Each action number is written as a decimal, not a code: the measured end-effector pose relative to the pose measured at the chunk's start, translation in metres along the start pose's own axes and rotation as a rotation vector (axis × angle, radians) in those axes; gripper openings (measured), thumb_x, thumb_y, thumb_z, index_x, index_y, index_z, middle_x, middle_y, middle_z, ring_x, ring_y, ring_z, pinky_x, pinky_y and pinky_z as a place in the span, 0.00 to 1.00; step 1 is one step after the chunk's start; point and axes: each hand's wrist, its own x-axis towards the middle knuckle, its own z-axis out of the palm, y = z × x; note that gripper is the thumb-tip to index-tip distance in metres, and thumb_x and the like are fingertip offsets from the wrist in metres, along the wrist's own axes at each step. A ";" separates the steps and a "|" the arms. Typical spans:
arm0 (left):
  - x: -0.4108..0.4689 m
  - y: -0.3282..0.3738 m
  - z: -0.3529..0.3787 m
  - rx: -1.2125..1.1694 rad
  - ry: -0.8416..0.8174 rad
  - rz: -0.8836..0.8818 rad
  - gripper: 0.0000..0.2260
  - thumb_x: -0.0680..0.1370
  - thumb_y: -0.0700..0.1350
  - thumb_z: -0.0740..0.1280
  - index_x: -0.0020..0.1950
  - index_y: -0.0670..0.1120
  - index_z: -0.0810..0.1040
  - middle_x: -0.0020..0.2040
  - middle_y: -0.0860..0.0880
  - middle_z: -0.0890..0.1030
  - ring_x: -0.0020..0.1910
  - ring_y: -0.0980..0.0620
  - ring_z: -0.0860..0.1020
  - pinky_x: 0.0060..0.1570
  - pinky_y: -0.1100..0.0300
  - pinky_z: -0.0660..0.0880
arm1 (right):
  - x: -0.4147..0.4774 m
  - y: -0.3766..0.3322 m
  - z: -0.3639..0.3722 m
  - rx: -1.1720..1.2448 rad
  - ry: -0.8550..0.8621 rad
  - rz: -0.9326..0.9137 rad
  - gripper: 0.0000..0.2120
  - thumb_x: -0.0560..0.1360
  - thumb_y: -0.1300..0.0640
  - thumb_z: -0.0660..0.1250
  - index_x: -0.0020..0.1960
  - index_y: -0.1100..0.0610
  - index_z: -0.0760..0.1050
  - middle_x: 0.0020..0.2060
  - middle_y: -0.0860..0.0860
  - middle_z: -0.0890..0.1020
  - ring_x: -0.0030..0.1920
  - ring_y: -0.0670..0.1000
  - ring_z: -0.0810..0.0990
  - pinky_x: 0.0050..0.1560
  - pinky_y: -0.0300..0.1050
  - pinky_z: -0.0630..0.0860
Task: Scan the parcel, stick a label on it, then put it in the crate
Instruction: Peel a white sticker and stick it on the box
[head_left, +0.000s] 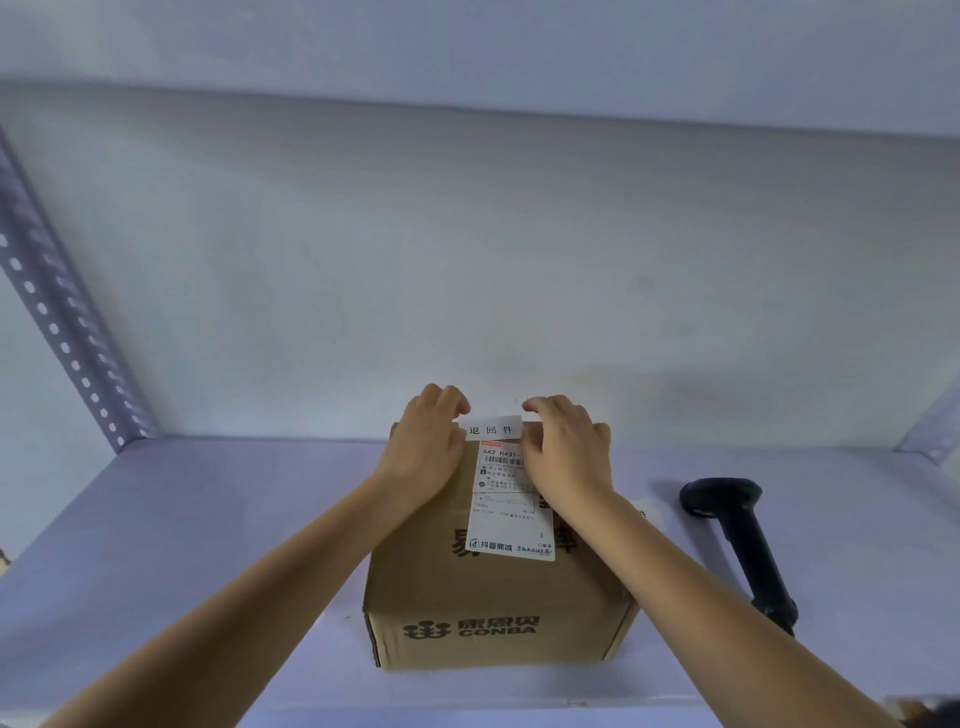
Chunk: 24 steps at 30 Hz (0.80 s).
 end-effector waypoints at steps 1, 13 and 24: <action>-0.005 0.001 0.002 0.082 0.003 0.083 0.14 0.79 0.41 0.59 0.63 0.46 0.73 0.63 0.49 0.74 0.63 0.48 0.72 0.60 0.50 0.72 | -0.003 0.000 0.000 -0.019 -0.037 -0.077 0.18 0.79 0.55 0.57 0.68 0.53 0.71 0.68 0.48 0.74 0.68 0.51 0.70 0.65 0.51 0.61; -0.019 0.005 0.011 0.435 -0.144 0.152 0.23 0.81 0.53 0.51 0.74 0.49 0.67 0.76 0.52 0.67 0.76 0.51 0.61 0.75 0.51 0.50 | -0.012 0.001 0.007 -0.228 -0.221 -0.168 0.23 0.81 0.47 0.49 0.71 0.52 0.69 0.73 0.48 0.70 0.76 0.54 0.62 0.73 0.61 0.52; -0.066 -0.010 -0.023 0.102 -0.124 -0.043 0.27 0.76 0.63 0.54 0.72 0.52 0.66 0.72 0.51 0.70 0.69 0.48 0.69 0.65 0.49 0.69 | -0.055 0.034 -0.038 0.106 -0.172 -0.059 0.23 0.80 0.45 0.57 0.74 0.48 0.65 0.77 0.47 0.62 0.76 0.49 0.59 0.73 0.49 0.59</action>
